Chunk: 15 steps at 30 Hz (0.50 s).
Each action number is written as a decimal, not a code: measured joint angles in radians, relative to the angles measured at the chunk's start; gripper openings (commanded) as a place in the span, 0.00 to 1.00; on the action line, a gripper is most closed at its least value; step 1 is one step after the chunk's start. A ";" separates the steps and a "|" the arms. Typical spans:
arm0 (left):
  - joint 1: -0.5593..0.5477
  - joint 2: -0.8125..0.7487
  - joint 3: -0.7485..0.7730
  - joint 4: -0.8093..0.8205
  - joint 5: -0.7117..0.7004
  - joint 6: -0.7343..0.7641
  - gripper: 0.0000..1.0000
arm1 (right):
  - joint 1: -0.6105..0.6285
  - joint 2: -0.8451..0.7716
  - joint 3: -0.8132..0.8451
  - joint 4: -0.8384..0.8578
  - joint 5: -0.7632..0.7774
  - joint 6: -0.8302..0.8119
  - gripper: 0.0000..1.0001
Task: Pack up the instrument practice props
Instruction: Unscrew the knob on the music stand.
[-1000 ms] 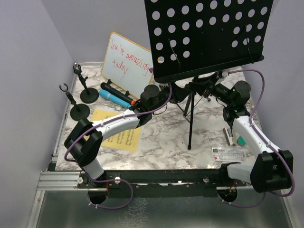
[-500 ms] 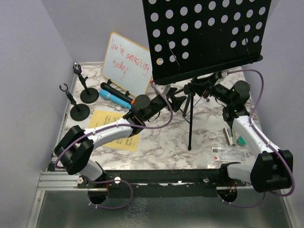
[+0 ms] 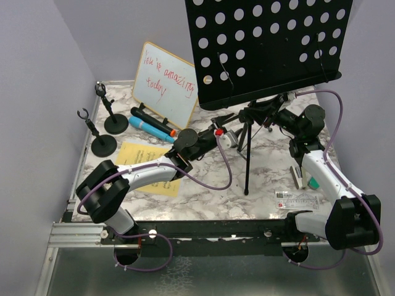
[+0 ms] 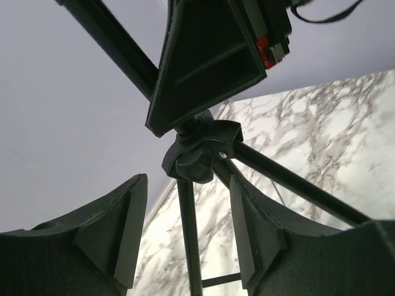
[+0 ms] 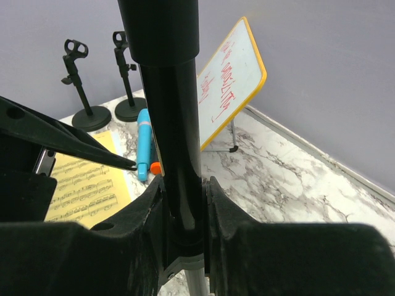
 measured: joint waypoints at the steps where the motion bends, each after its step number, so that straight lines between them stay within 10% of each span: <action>1: 0.000 0.006 0.002 0.000 0.001 0.026 0.58 | 0.000 0.000 0.000 0.000 0.000 -0.002 0.01; 15: -0.011 0.063 0.079 -0.033 0.021 0.233 0.43 | 0.000 0.000 0.002 -0.005 -0.001 -0.003 0.01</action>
